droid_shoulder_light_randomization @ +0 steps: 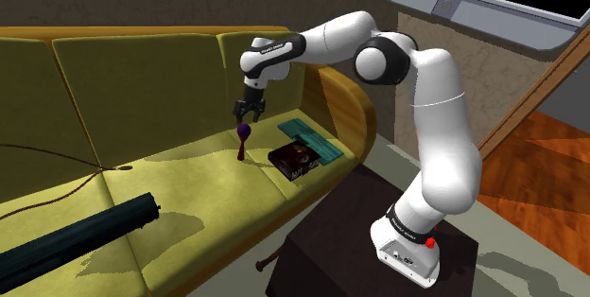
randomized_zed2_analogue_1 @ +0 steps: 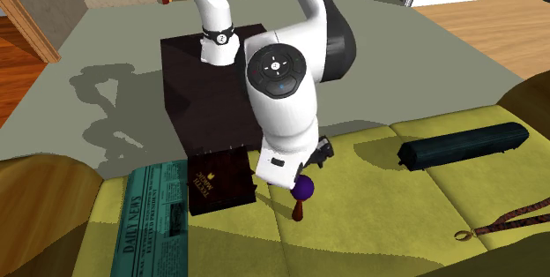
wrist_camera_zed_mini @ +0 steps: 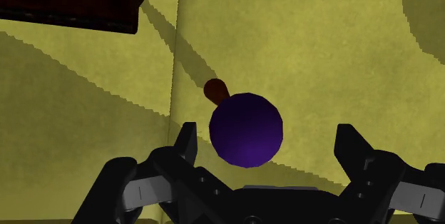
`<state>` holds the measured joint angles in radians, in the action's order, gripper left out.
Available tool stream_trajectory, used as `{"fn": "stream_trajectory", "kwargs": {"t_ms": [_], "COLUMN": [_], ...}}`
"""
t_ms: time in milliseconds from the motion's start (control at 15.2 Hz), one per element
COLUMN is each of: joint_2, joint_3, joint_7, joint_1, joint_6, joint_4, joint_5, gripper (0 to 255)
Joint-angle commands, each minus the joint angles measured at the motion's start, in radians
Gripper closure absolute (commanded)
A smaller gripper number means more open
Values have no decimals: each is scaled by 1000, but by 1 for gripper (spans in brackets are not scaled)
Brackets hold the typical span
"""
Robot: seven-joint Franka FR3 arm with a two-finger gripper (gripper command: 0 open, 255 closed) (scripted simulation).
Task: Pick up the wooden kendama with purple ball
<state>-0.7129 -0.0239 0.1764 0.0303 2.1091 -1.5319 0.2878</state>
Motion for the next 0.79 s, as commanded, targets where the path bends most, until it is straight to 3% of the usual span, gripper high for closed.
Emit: {"fn": "stream_trajectory", "kwargs": {"t_ms": [0,594,660,726], "joint_2": [-66,-134,-133,-133], "joint_3": [5,10,10,10], "joint_7": [-1,15,14,14], "joint_1": [-6,-7,-7,-7], "joint_6": [-14,43,42,43], "joint_4": [82,91,91,91], "joint_5": [5,13,12,12], "gripper": [0,0,255,255]}}
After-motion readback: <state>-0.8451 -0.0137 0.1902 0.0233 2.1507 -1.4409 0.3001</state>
